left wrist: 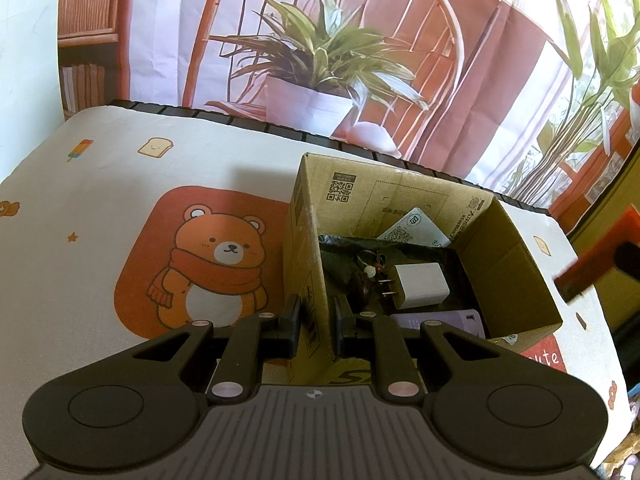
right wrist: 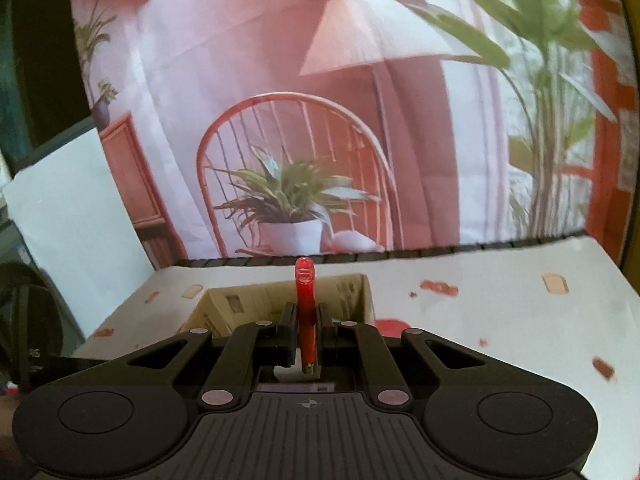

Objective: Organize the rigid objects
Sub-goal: 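Lift the red marker with the right gripper and carry it over the box, then lower the red marker into the box and open the right gripper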

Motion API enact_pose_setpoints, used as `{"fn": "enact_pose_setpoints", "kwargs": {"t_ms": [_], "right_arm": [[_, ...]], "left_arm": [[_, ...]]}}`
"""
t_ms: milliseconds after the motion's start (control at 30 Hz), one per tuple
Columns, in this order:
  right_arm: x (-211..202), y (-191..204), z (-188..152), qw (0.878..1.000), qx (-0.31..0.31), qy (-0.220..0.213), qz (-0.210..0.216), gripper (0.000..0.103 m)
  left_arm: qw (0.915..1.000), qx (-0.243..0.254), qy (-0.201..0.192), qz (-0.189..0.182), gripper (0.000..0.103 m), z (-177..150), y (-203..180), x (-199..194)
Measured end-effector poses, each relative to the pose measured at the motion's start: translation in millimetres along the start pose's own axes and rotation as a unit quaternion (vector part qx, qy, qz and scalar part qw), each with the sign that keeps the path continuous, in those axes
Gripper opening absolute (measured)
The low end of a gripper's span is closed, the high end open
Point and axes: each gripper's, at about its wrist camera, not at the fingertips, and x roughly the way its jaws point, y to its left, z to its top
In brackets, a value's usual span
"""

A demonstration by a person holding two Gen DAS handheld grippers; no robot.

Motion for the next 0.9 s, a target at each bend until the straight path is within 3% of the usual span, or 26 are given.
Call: {"fn": "enact_pose_setpoints", "kwargs": {"t_ms": [300,467,633,900], "right_arm": [[67.7,9.4,-3.4,0.996,-0.047,0.068,-0.023,0.009],[100.1,23.3,-8.9,0.988,-0.105,0.101,-0.050,0.009],[126.0,29.9,-12.2,0.982,-0.123,0.130,-0.064,0.009],[144.6,30.4,-16.5,0.981,-0.116,0.138,-0.072,0.009]], "left_arm": [[1.0000,0.000,0.000,0.000,0.018,0.0,-0.1,0.0],[1.0000,0.000,0.000,0.000,0.018,-0.1,-0.2,-0.1],[1.0000,0.000,0.000,0.000,0.018,0.0,-0.2,0.0],[1.0000,0.000,0.000,0.000,0.018,0.1,0.0,0.0]]}}
